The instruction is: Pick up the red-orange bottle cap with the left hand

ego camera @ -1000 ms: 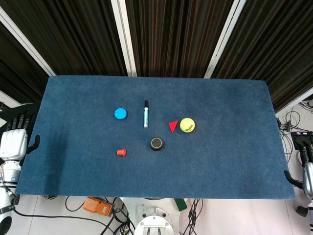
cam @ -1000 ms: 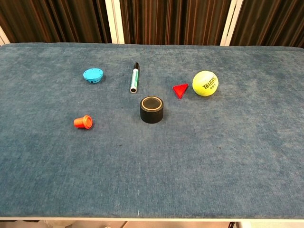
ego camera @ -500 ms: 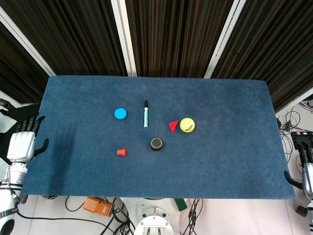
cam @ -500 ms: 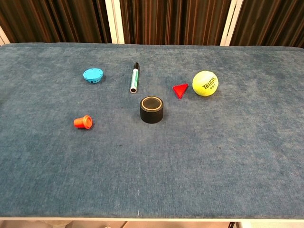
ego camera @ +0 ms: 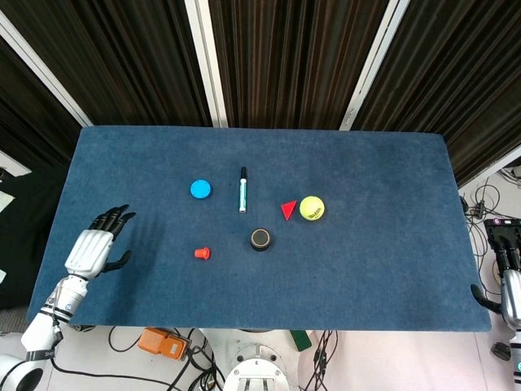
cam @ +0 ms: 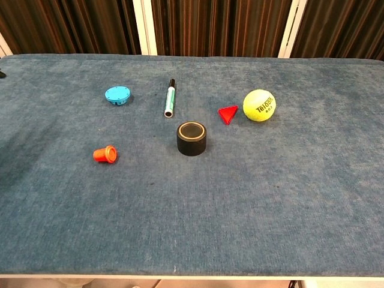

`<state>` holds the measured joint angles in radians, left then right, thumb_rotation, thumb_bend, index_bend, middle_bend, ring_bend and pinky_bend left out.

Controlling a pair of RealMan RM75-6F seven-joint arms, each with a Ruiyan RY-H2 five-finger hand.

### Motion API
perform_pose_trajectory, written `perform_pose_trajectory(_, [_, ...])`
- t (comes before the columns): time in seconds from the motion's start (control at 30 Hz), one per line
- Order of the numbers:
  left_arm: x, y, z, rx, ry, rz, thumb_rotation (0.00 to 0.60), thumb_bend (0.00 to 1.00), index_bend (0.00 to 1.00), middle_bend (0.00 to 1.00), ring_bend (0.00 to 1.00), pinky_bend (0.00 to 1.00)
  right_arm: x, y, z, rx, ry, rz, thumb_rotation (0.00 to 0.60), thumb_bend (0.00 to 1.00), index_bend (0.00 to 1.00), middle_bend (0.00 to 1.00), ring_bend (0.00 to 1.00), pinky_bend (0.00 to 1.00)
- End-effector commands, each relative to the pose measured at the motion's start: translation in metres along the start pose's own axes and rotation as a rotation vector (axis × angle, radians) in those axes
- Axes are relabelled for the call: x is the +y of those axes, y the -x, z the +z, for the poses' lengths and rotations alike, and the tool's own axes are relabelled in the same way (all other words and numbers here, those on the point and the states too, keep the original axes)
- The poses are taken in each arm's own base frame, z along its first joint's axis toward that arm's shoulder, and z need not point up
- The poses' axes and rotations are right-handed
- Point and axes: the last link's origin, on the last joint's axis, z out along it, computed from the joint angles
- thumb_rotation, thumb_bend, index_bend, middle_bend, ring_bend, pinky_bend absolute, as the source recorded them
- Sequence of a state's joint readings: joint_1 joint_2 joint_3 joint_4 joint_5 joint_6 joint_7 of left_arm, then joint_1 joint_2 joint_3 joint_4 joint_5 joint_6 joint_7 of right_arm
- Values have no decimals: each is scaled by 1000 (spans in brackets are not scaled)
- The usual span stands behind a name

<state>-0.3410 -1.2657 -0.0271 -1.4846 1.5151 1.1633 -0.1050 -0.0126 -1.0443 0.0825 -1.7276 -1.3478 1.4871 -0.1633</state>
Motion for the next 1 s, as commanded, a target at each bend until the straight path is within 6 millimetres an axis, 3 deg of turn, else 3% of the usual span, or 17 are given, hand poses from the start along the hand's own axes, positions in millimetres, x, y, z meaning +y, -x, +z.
perform_pose_trajectory(0.03, [26, 13, 14, -55, 28, 37, 600, 306, 122, 0, 0, 121, 0, 0, 0, 0, 1, -1, 600, 403, 168, 135, 59, 0])
perform_pose_trajectory(0.37, [77, 36, 36, -132, 131, 83, 600, 304, 231, 0, 0, 105, 0, 0, 1, -4, -2, 1, 600, 403, 168, 135, 59, 0])
perform_pose_trajectory(0.73, [108, 51, 55, -159, 171, 114, 600, 308, 302, 0, 0, 105, 1, -1, 2, -9, 1, 5, 600, 402, 168, 135, 58, 0])
perform_pose_trajectory(1.0, [120, 60, 64, -184, 180, 129, 600, 311, 327, 0, 0, 105, 2, -1, 3, -12, 7, 6, 600, 403, 168, 135, 58, 0])
